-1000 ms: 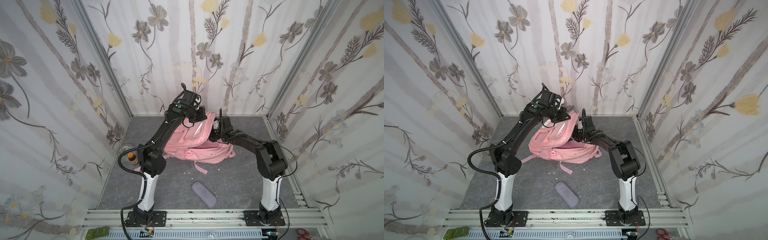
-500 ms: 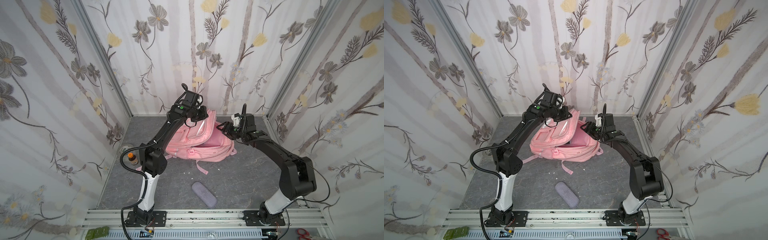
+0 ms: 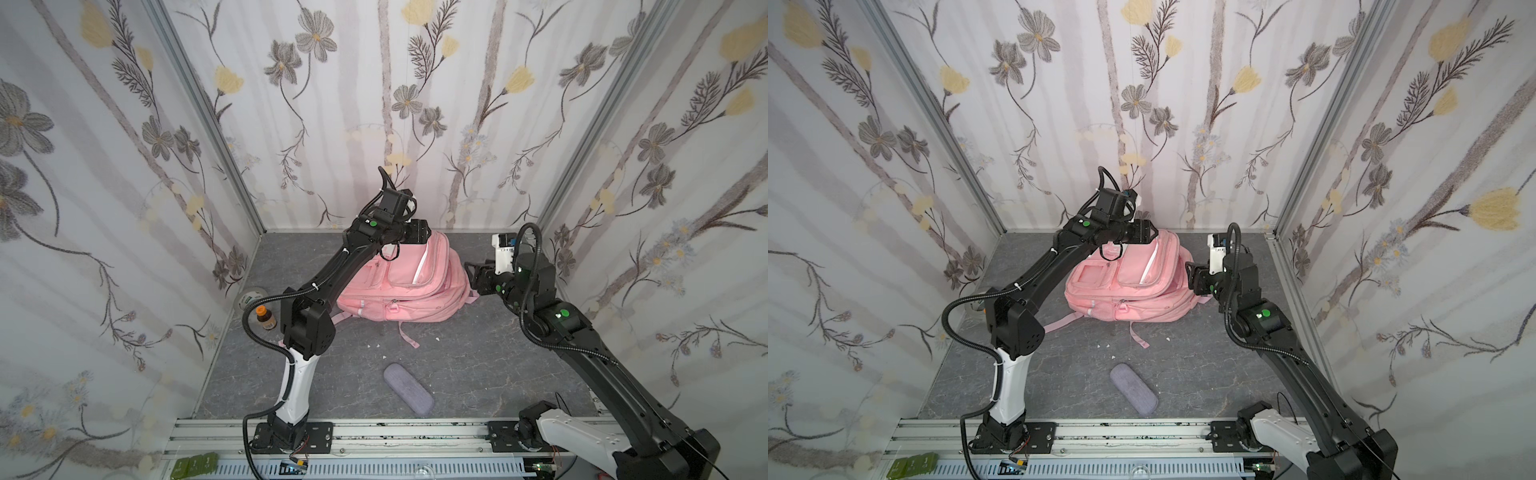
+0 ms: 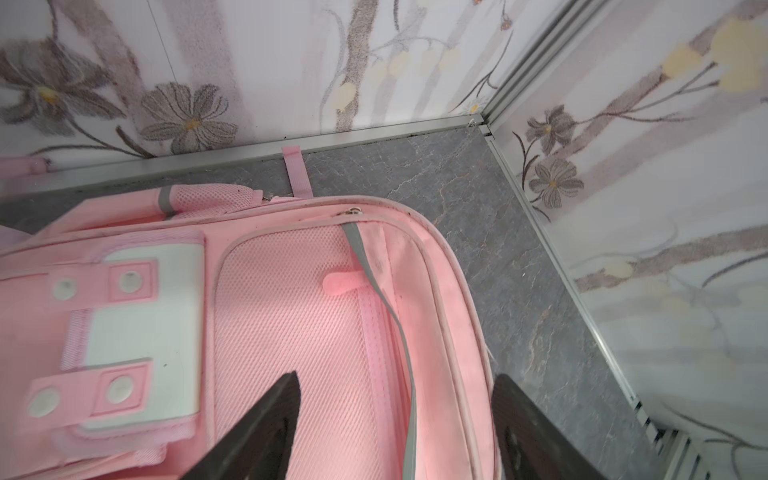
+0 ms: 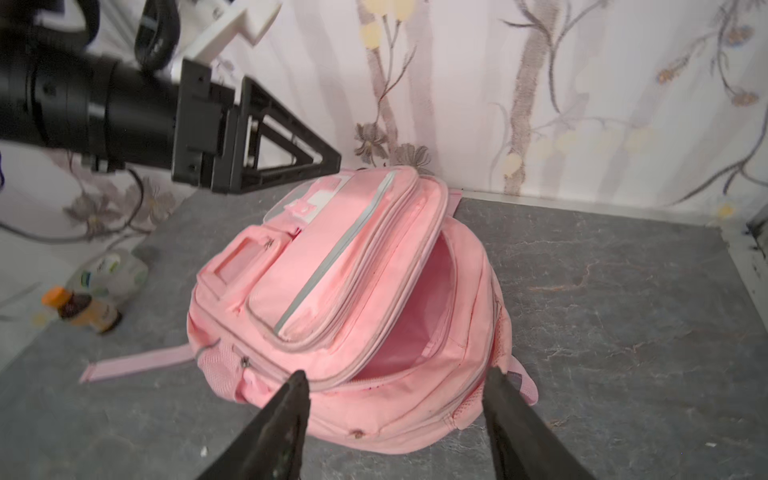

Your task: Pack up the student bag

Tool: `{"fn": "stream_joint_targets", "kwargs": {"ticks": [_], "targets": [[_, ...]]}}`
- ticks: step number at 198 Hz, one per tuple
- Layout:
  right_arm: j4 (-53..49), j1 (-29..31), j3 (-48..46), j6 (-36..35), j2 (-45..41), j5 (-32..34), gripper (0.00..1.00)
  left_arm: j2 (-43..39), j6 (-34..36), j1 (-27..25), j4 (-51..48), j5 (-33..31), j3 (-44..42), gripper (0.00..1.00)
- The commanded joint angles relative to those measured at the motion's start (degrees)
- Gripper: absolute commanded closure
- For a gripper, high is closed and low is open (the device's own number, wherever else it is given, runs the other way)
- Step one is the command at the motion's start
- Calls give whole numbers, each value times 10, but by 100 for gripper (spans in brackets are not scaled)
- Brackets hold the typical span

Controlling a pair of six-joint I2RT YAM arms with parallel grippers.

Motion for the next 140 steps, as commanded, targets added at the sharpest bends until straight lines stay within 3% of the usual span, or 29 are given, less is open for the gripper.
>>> {"fn": "stream_joint_targets", "kwargs": {"ticks": [1,22,49,61,94,140], "targets": [[63,20,-36,-229,-35,-107,36,-94,204,0,101,9,-138,26],[112,52,-75,-314,-44,-117,30,-191,300,3,160,-7,-293,27],[94,109,-89,-549,2,-92,18,-275,365,14,188,-5,-419,28],[109,122,-92,-621,30,-78,17,-294,409,16,174,-3,-446,29],[160,121,-61,-669,139,-46,18,-309,477,27,130,-25,-478,35],[171,113,-8,-693,274,-27,25,-340,474,47,154,-12,-535,35]]}}
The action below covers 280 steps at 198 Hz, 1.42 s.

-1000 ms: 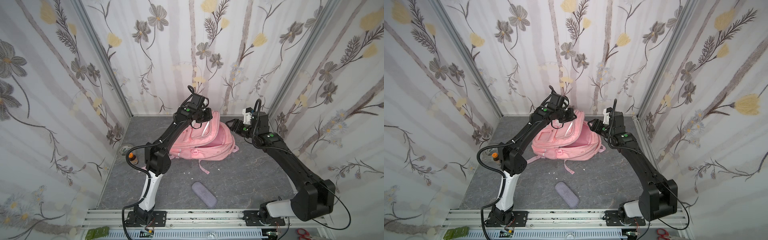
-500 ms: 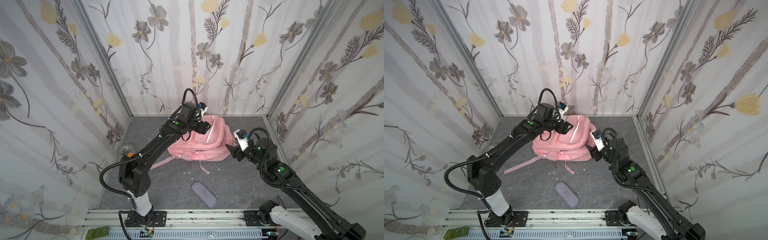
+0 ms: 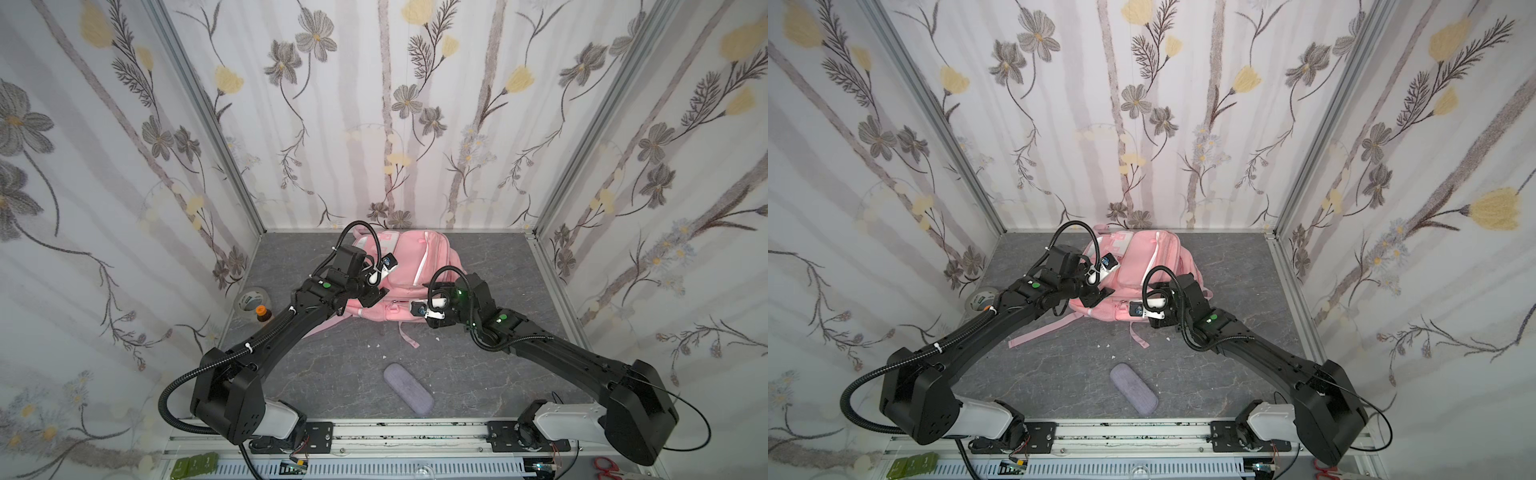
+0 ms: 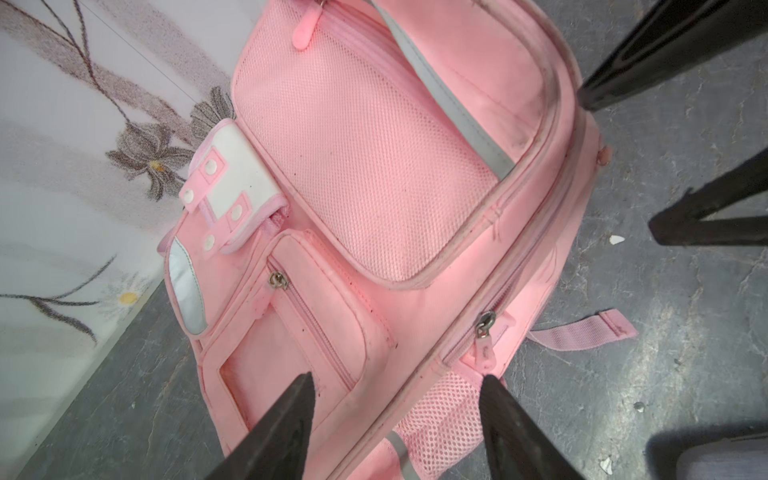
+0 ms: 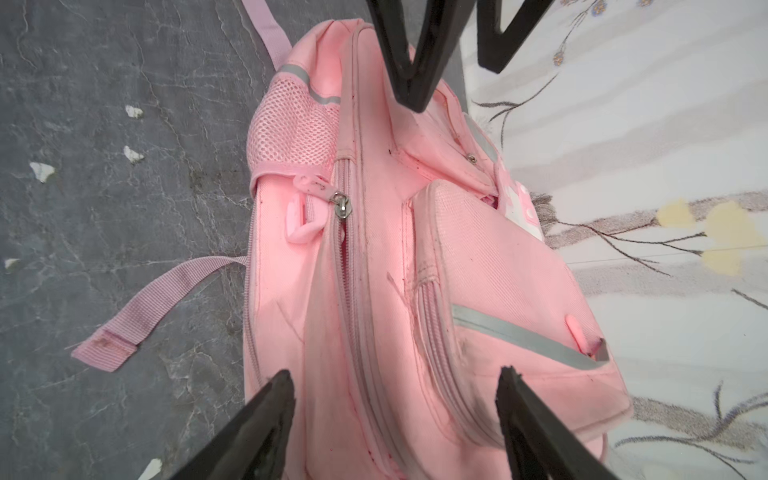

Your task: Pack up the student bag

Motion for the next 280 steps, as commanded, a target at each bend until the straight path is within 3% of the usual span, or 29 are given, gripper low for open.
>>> {"fn": "stream_joint_targets", "kwargs": {"ticks": [1,65,98,145,180,218,243,280], "targets": [[46,-2,13,-42,48,17,25,-15,22,5,20,7,-20,35],[83,-7,55,2,180,40,29,-24,36,24,-6,14,-29,34],[107,-8,54,35,210,57,53,-24,45,34,-15,31,-29,34],[99,-6,53,60,180,52,100,-5,82,35,-13,51,-27,34],[99,-8,41,72,122,39,100,15,104,35,16,76,-26,35],[118,-27,6,87,48,-46,100,44,104,29,38,114,-9,39],[118,-37,3,92,40,-62,100,63,105,17,33,123,9,42],[124,-51,7,114,14,-93,100,75,122,-1,19,187,19,43]]}}
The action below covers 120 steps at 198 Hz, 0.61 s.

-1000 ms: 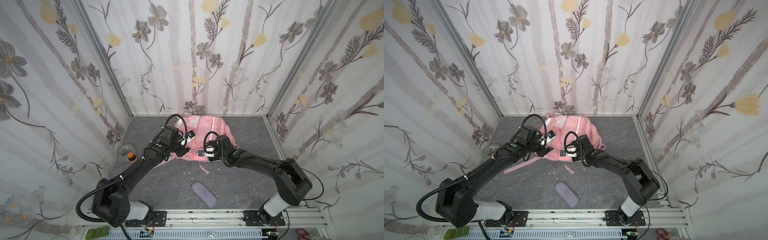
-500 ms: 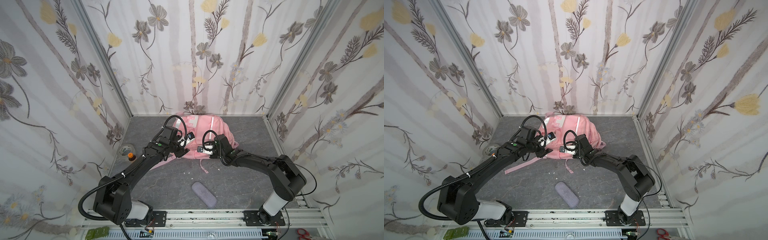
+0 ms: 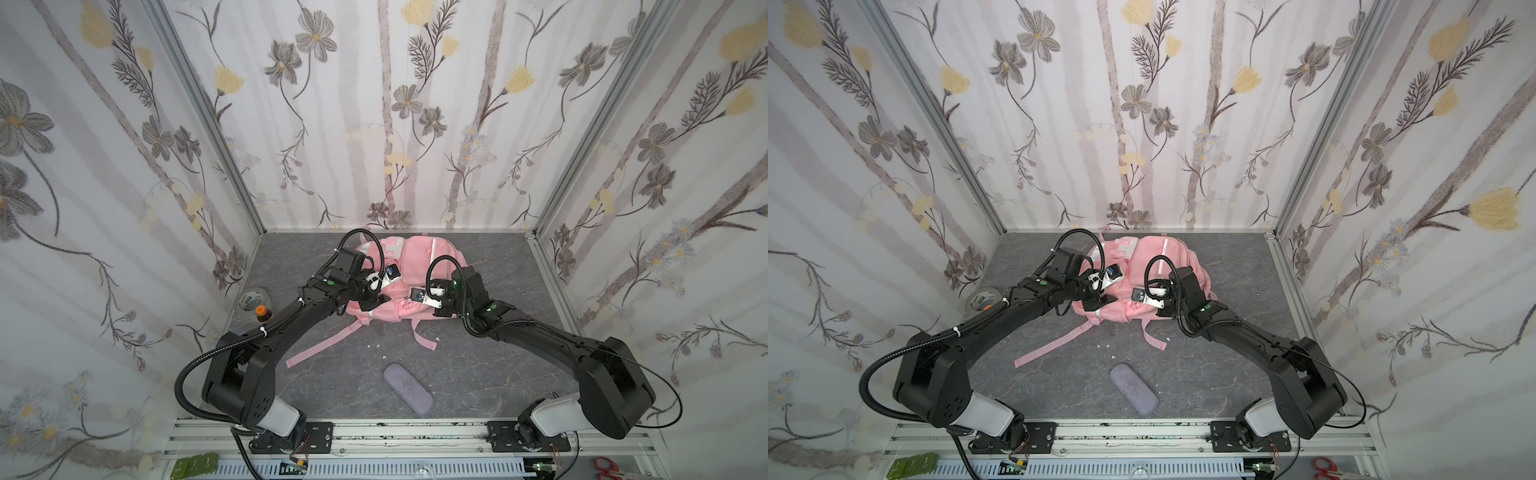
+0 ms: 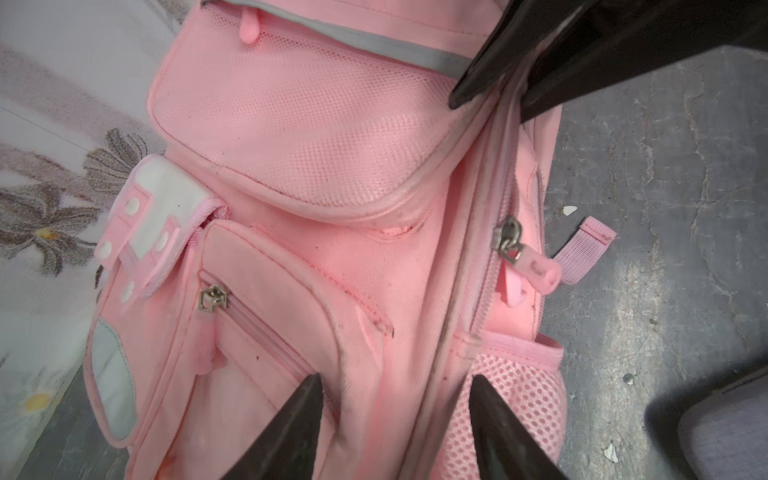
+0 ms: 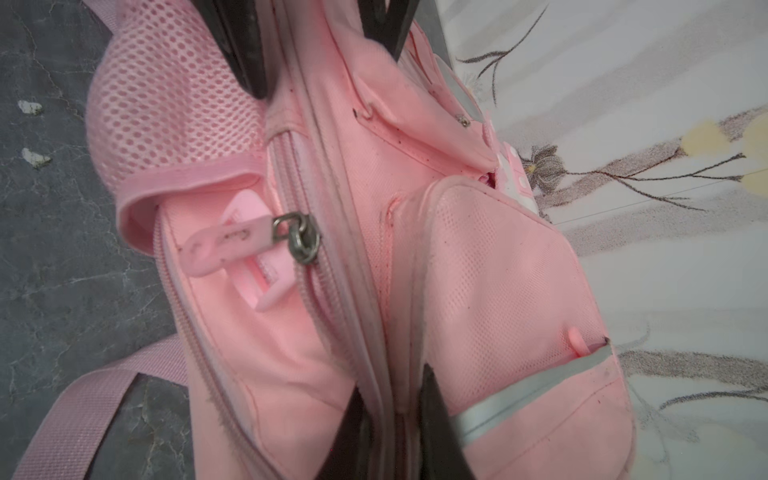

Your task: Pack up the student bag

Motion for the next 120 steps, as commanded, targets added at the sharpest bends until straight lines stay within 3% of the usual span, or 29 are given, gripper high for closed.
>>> {"fn": "stream_joint_targets", "kwargs": {"ticks": [1,34,66,77,99,106,120], "targets": [[78,-2,7,29,-12,-65,100,7,24,-12,0,64,8,43],[89,-15,6,53,-21,-93,100,33,48,-33,-25,55,24,45],[90,-30,6,78,-23,-126,100,54,69,-51,-29,20,28,57],[92,-34,5,85,-24,-130,100,58,69,-52,-27,15,29,64],[106,-42,4,109,-25,-117,100,55,60,-52,-12,17,30,96],[113,-46,4,126,-26,-111,100,55,57,-52,-13,22,33,100],[118,-51,14,164,-28,-97,74,57,44,-52,-13,35,44,100]]}}
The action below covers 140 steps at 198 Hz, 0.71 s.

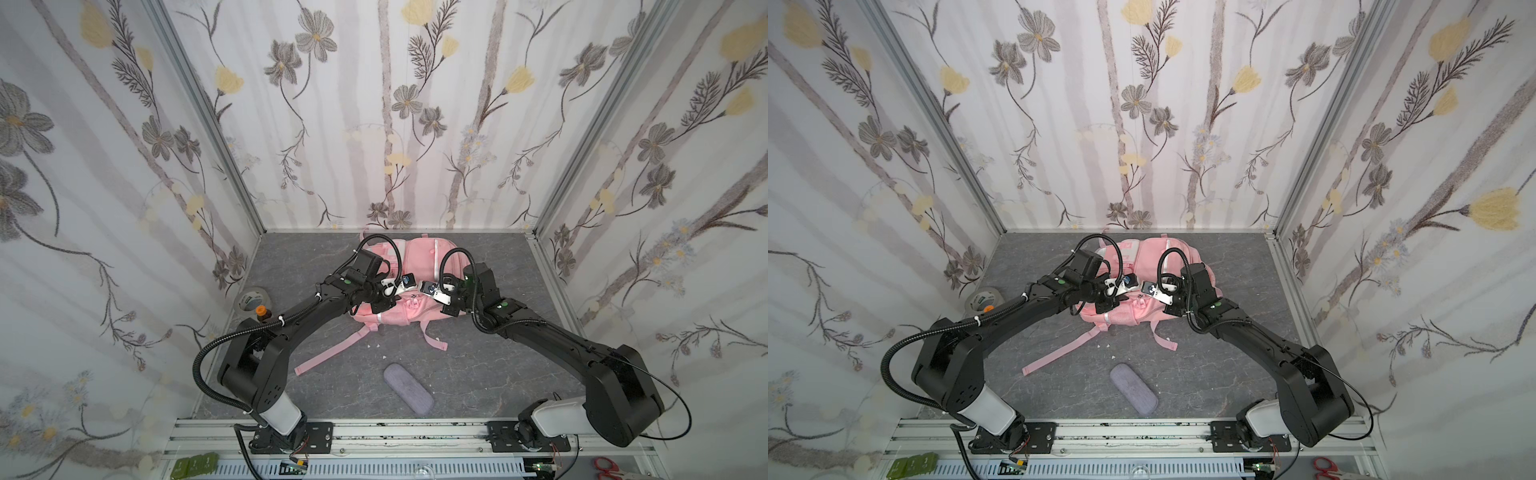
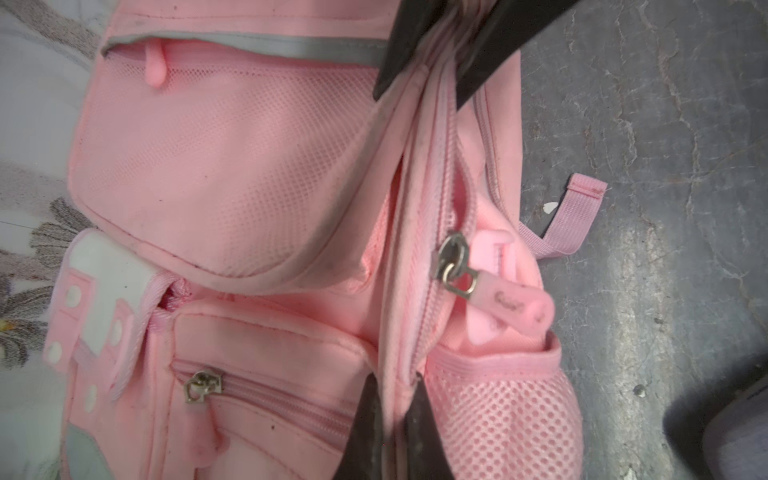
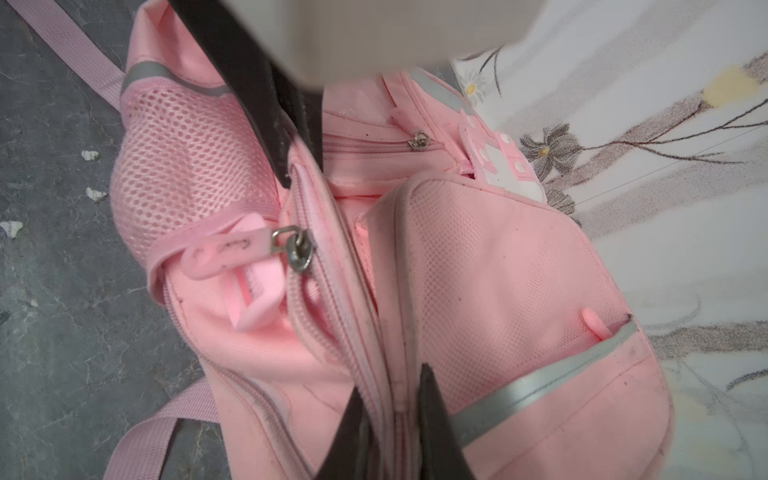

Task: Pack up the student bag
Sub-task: 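Grasp the backpack zipper pull with the right gripper while the left holds the bag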

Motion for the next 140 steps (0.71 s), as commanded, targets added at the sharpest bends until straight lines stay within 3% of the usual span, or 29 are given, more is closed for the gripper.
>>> {"fn": "stream_joint_targets", "kwargs": {"ticks": [1,19,43,61,87,115,140], "targets": [[141,-6,17,91,-11,-25,72,4,-11,-3,-13,56,14,100],[118,-6,37,160,-20,9,45,17,-59,-3,-11,67,40,100],[76,1,33,285,-59,51,40,44,-147,-4,-18,88,87,100],[67,33,-1,361,-99,102,42,64,-209,-6,-23,93,115,100],[112,96,-68,403,-137,170,52,81,-272,-12,-25,93,136,100],[148,99,-112,492,-128,184,68,84,-304,-21,-21,95,139,100],[116,100,-91,532,-96,202,69,89,-307,-25,-18,101,138,100]]}}
